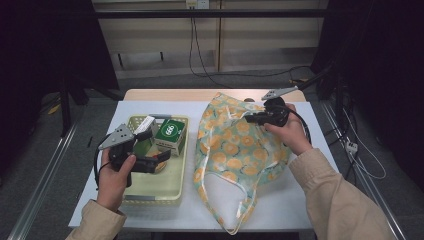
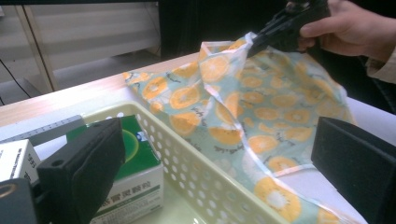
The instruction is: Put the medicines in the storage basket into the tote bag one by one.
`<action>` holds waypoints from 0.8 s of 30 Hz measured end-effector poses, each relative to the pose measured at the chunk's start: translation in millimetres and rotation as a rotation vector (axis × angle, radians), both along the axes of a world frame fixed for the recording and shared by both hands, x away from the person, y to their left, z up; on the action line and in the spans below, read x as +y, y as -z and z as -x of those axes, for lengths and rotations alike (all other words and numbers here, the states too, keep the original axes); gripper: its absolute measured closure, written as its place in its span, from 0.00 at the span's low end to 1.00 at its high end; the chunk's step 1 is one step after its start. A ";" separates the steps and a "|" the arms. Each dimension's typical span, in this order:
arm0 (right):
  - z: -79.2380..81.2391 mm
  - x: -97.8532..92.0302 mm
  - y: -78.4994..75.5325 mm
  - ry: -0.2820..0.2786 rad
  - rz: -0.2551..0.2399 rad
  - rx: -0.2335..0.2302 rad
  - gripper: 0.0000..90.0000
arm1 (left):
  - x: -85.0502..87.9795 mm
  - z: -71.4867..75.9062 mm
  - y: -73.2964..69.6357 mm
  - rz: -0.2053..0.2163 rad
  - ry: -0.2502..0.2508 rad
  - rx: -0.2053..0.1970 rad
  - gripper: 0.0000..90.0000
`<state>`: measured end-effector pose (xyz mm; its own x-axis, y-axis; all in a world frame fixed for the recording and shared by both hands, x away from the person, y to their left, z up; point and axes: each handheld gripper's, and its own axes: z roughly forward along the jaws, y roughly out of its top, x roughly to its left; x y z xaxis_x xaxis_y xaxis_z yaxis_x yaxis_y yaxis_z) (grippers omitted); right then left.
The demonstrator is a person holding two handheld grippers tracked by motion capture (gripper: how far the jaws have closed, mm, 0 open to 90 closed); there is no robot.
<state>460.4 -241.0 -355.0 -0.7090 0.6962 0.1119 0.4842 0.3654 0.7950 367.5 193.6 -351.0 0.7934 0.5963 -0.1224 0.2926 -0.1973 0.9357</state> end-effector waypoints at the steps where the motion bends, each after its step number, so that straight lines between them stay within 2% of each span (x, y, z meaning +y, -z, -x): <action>1: -0.1 0.2 -0.6 0.001 -0.003 0.000 1.00 | 0.1 -2.8 1.7 -0.005 -0.004 0.002 0.03; 8: -0.1 -1.6 -4.8 0.001 -0.012 -0.005 1.00 | -2.0 -15.1 16.9 -0.045 -0.016 0.037 0.03; 12: -0.4 -3.6 -6.7 0.011 -0.023 -0.010 1.00 | -4.8 -21.0 25.7 -0.096 -0.016 0.050 0.04; 20: 0.8 -1.1 -6.3 -0.003 -0.012 -0.007 1.00 | -7.1 -33.0 43.5 -0.190 -0.022 0.083 0.04; 24: 0.9 -1.9 -5.9 -0.002 -0.014 -0.006 1.00 | -8.2 -37.7 52.9 -0.225 -0.034 0.120 0.05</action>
